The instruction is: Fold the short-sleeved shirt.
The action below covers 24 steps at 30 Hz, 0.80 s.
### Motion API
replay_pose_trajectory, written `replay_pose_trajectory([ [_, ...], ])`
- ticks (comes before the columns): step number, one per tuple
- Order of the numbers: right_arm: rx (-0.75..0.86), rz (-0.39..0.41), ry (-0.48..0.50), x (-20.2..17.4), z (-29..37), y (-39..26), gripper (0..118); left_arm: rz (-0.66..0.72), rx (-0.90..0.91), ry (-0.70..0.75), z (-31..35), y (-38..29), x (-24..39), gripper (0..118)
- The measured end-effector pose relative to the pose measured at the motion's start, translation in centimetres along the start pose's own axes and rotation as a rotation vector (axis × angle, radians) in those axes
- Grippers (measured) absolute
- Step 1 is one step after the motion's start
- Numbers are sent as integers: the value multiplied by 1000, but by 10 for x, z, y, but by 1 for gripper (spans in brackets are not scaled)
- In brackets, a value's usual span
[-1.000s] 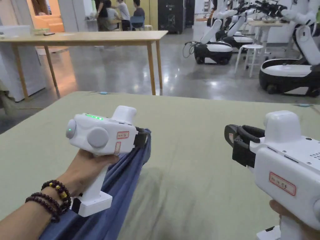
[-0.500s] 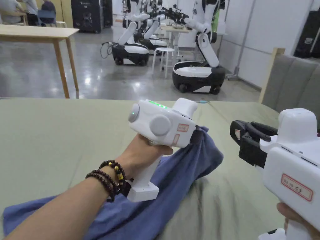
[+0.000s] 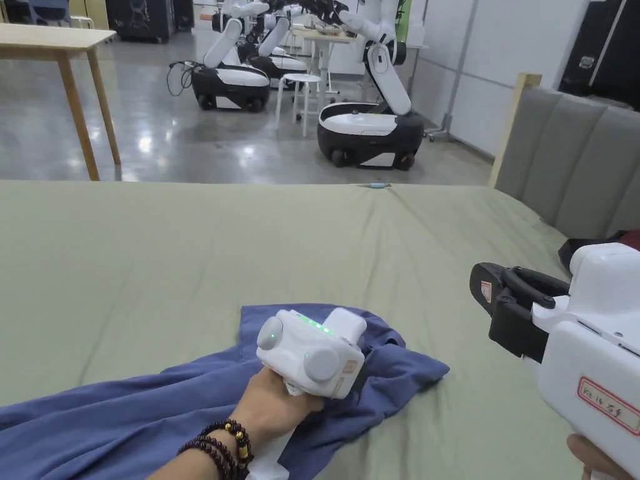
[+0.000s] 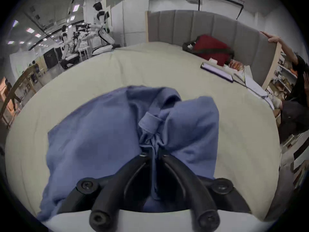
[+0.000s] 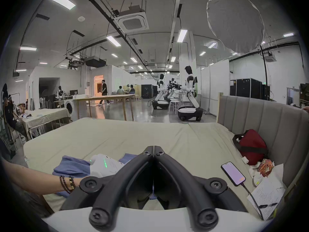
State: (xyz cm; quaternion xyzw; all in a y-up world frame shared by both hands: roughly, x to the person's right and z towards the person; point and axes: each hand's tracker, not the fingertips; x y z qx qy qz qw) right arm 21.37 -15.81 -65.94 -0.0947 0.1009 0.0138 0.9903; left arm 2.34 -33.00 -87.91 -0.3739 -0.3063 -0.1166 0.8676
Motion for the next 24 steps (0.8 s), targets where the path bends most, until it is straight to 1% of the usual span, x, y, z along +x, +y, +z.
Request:
replay_pose_trajectory([
  [1,1,-1,-3,-2,1,0,0,20,57,7,14,5,-2,73],
  [2,4,-1,-7,-4,2,1,0,43,111,-8,27,10,-7,117],
  [5,16,-2,-1,-11,7,5,0,151,208,-28,91,18,-24,116],
  [6,21,-3,4,-14,9,7,0,179,275,-20,116,18,-31,116],
  [9,36,0,35,-28,13,10,0,246,401,68,197,-13,-53,115],
  [11,44,5,59,-37,14,11,0,292,417,110,243,-40,-72,115],
  [12,47,7,70,-42,15,10,0,315,439,128,265,-56,-83,112],
  [13,48,6,84,-47,15,10,0,331,448,156,283,-76,-95,107],
  [14,48,2,95,-52,15,10,0,341,452,196,300,-91,-103,91],
  [15,51,-3,112,-59,18,9,0,349,466,250,317,-109,-111,64],
  [16,51,-7,124,-63,18,9,0,352,456,317,330,-125,-119,22],
  [17,52,-8,131,-67,18,9,0,366,427,377,336,-140,-127,0],
  [18,53,-7,139,-71,18,9,0,358,445,376,346,-151,-137,0],
  [20,47,4,155,-79,18,9,0,385,409,369,355,-168,-154,0],
  [21,43,14,161,-82,18,9,0,405,397,391,364,-172,-153,0],
  [24,32,17,168,-88,17,8,0,429,321,474,357,-181,-172,0],
])
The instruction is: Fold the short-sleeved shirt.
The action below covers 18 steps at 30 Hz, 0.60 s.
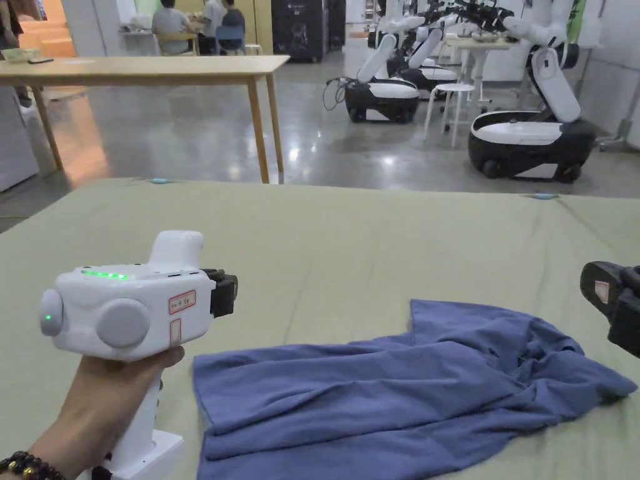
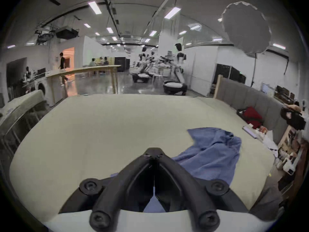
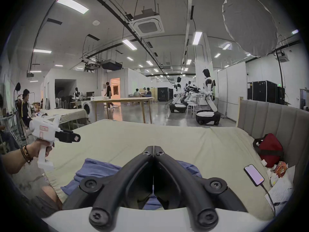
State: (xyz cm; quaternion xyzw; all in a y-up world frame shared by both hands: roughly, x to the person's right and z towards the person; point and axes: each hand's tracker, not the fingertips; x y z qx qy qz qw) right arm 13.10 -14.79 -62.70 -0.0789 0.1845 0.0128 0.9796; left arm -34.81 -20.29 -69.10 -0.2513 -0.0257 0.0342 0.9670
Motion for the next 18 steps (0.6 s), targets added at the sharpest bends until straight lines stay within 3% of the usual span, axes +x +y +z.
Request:
replay_pose_trajectory([
  [3,-13,-1,6,-2,0,-3,0,87,-170,115,-34,-9,-13,0],
  [4,-22,3,8,-2,-1,-4,0,121,-214,117,-57,-14,-27,11],
  [5,-31,6,10,-2,-1,-5,0,136,-265,115,-77,-18,-38,38],
  [6,-37,8,10,-2,-1,-6,0,142,-306,123,-94,-27,-46,79],
  [7,-43,11,9,0,-2,-8,0,133,-353,137,-110,-35,-51,109],
  [8,-49,15,10,1,-3,-9,0,117,-409,172,-120,-44,-55,113],
  [9,-55,18,8,2,-3,-10,0,104,-406,184,-132,-50,-62,108],
  [15,-90,40,-12,9,-11,-16,0,134,-414,203,-164,-72,-72,108],
  [18,-97,40,-17,11,-10,-18,1,62,-406,239,-158,-75,-55,107],
])
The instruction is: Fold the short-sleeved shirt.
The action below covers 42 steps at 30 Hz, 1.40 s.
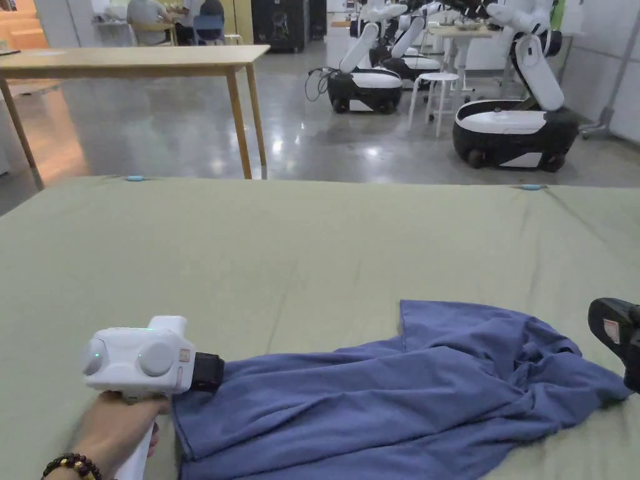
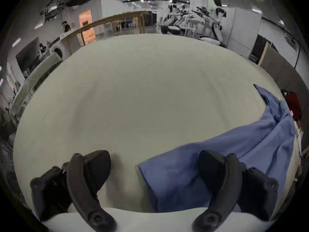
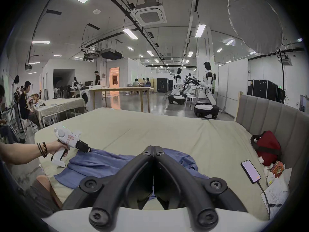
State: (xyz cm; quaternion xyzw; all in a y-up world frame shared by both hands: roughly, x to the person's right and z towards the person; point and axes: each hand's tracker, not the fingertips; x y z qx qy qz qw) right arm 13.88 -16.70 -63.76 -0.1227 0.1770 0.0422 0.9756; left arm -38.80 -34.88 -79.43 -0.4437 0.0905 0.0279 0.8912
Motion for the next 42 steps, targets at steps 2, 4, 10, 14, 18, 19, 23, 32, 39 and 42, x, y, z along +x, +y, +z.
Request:
replay_pose_trajectory([
  [2,-2,-5,-4,1,0,-1,0,-36,30,-39,12,-4,8,87],
  [4,-4,-13,-8,2,0,-2,1,-89,56,-47,19,-12,19,60],
  [10,-3,-34,-7,5,-2,-3,0,-133,34,-65,30,-14,29,3],
  [14,-38,-35,-40,30,-12,2,1,-91,75,-150,50,-6,21,1],
  [18,-238,-112,-141,97,-59,-6,1,-97,133,-168,72,1,20,1],
  [19,-323,-153,-187,118,-77,-14,1,-107,142,-180,82,0,25,1],
  [23,-499,-267,-164,180,-130,-59,37,-115,171,-191,90,0,32,1],
  [32,-614,-362,-166,202,-203,-111,114,-103,165,-190,83,-3,34,1],
  [39,-706,-217,-155,164,-224,-120,68,-98,153,-183,82,-2,31,1],
  [42,-687,-205,-150,158,-219,-119,11,-100,155,-186,83,-3,33,1],
])
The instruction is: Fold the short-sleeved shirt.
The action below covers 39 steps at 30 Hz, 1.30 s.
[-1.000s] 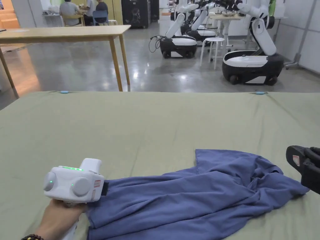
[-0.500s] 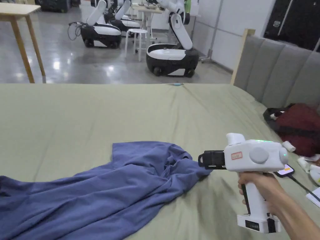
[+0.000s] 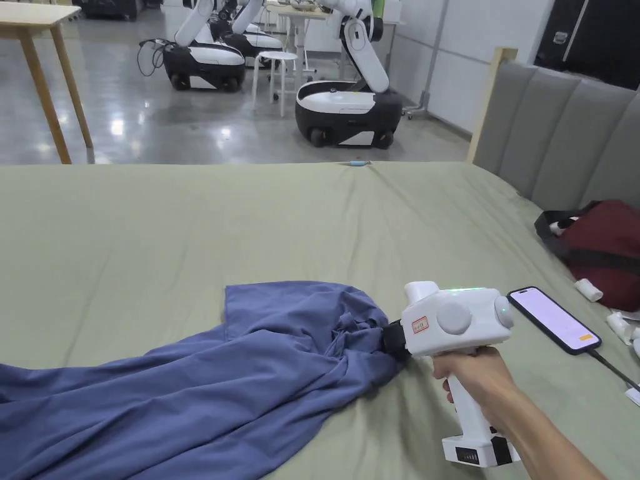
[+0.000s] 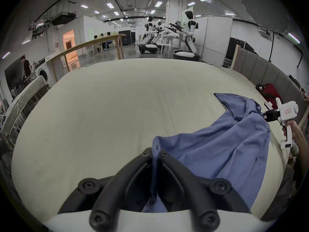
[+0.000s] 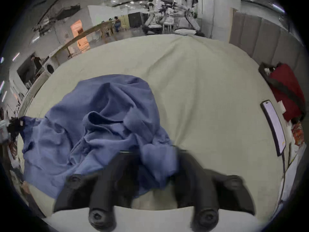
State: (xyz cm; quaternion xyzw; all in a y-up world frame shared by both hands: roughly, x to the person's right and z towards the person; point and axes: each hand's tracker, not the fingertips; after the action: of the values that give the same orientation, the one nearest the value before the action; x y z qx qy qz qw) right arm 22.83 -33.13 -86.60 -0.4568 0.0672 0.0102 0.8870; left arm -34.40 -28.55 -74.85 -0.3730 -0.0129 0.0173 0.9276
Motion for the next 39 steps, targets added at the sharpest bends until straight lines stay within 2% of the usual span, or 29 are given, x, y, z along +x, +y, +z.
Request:
replay_pose_trajectory([
  [2,9,14,30,-1,2,-1,6,-2,3,2,-2,0,-1,1],
  [5,87,29,-7,-5,14,-6,6,4,16,4,-2,-1,-2,1],
  [7,203,-15,35,-9,39,-13,6,15,52,5,4,1,-2,1],
  [9,321,-60,86,-11,70,-11,6,31,170,25,18,9,-3,1],
  [11,422,-66,124,-17,102,1,6,90,286,-67,39,31,-1,1],
  [13,548,-35,155,-28,140,23,6,140,388,-139,67,65,5,1],
  [18,741,36,188,-65,233,90,6,83,496,-112,127,143,26,1],
  [22,825,115,106,-95,279,157,6,62,602,-51,155,208,27,1],
  [24,836,105,111,-103,296,193,6,78,606,-16,160,244,22,1],
  [33,999,27,-8,-113,357,333,6,85,737,22,174,381,-5,1],
  [35,1025,37,-40,-113,364,357,6,110,759,38,173,402,-9,1],
  [39,977,24,-122,-110,363,390,6,100,779,55,164,431,-12,1],
])
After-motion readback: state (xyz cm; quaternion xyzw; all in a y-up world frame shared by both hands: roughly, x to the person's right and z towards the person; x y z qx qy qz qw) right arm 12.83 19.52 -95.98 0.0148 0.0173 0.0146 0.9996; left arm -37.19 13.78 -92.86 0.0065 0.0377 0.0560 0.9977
